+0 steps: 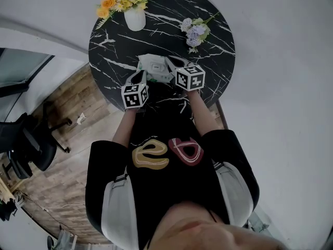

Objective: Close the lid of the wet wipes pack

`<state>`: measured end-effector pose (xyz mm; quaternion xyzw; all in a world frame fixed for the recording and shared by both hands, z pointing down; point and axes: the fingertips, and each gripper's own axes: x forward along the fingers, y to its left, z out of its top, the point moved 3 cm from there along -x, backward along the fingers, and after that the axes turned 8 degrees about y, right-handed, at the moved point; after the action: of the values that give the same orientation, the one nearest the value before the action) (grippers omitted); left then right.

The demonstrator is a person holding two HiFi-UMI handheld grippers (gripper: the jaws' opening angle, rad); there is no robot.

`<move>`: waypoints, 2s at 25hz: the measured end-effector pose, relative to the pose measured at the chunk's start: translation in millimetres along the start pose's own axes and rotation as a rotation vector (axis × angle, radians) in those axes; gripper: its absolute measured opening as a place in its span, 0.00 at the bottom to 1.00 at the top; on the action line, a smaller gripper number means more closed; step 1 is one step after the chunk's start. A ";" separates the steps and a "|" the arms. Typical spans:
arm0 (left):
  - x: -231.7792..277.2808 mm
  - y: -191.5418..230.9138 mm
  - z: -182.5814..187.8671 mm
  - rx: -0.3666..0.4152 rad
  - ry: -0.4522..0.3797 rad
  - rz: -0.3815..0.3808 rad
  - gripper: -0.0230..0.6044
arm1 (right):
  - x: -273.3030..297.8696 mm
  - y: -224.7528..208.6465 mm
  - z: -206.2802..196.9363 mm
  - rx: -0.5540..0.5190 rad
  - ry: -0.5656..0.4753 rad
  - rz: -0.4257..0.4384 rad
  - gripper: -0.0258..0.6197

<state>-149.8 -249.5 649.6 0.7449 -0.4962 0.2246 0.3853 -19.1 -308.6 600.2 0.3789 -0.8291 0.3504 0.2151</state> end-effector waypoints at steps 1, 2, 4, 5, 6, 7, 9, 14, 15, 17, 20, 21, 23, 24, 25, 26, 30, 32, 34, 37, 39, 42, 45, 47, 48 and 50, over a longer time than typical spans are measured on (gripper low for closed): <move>0.3 -0.1 0.2 0.000 0.001 -0.001 0.08 | 0.1 0.0 -0.8 0.000 0.002 0.000 0.06; 0.5 -0.1 0.5 0.001 0.002 -0.001 0.08 | 0.2 0.1 -1.7 0.000 0.003 0.001 0.06; 0.5 -0.1 0.7 0.003 0.004 -0.001 0.08 | 0.4 0.9 -3.9 0.000 0.008 0.002 0.06; 0.4 0.0 0.6 0.004 0.004 -0.002 0.08 | 0.6 1.6 -5.1 0.000 0.010 0.002 0.06; 0.3 0.0 0.5 0.004 0.003 -0.002 0.08 | 0.9 2.4 -6.1 0.001 0.012 0.004 0.06; 0.3 0.2 0.5 0.003 0.003 -0.002 0.08 | 1.3 3.2 -6.8 0.003 0.012 0.006 0.06; 0.3 0.5 0.6 0.003 0.004 -0.005 0.08 | 1.5 4.7 -7.7 0.007 0.011 0.008 0.06; 0.1 0.3 0.3 0.012 0.007 -0.009 0.08 | 2.0 8.9 -13.0 -0.002 0.024 0.016 0.06; 0.1 0.3 0.6 0.013 0.007 -0.009 0.08 | 2.2 9.6 -13.6 -0.003 0.026 0.017 0.06; 0.1 0.1 1.0 0.013 0.008 -0.010 0.08 | 1.9 10.6 -14.7 -0.004 0.028 0.019 0.06; 0.5 -0.2 0.8 0.015 0.009 -0.017 0.08 | 1.0 11.9 -18.5 0.004 0.028 0.020 0.06; 0.6 0.0 0.8 0.017 0.009 -0.021 0.08 | 1.0 11.9 -20.5 0.009 0.028 0.020 0.06; 0.6 -0.2 0.8 0.025 0.010 -0.025 0.08 | 1.1 11.5 -24.5 0.017 0.032 0.017 0.06; 0.6 -0.5 0.4 0.032 0.011 -0.024 0.08 | 0.9 11.6 -26.2 0.020 0.035 0.016 0.06; 0.5 -0.7 0.0 0.039 0.012 -0.022 0.08 | 0.9 12.2 -27.6 0.021 0.037 0.016 0.06; 0.5 -0.6 -0.3 0.044 0.012 -0.018 0.08 | 1.0 13.1 -28.4 0.020 0.039 0.017 0.06; 0.4 -0.5 0.2 0.046 0.008 -0.016 0.08 | 2.0 18.1 -30.6 0.004 0.047 0.020 0.06; 0.6 -0.4 0.1 0.047 0.009 -0.018 0.08 | 3.2 19.9 -33.8 0.002 0.057 0.022 0.06; 1.1 -0.3 0.0 0.047 0.010 -0.019 0.08 | 4.4 20.9 -36.7 0.000 0.066 0.024 0.06; 1.2 0.1 -0.3 0.046 0.010 -0.021 0.08 | 5.7 22.4 -38.9 -0.008 0.075 0.023 0.06; 0.9 0.0 -0.4 0.047 0.009 -0.024 0.08 | 6.0 24.0 -39.7 -0.013 0.078 0.023 0.06; 0.6 0.4 0.3 0.047 0.008 -0.029 0.08 | 7.7 27.4 -41.9 -0.022 0.092 0.025 0.06; 0.9 0.6 -0.1 0.049 0.011 -0.035 0.07 | 9.4 29.9 -44.8 -0.037 0.105 0.023 0.06; 1.4 1.2 -0.1 0.050 0.012 -0.039 0.07 | 10.7 30.6 -45.4 -0.044 0.109 0.018 0.06; 1.6 1.5 0.1 0.050 0.011 -0.041 0.07 | 11.1 31.0 -45.6 -0.048 0.111 0.015 0.06; 1.4 1.7 0.5 0.052 0.012 -0.044 0.07 | 11.1 31.8 -45.7 -0.056 0.113 0.009 0.06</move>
<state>-150.8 -251.1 650.8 0.7641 -0.4713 0.2331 0.3737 -46.6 -265.0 624.1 0.3486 -0.8268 0.3490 0.2705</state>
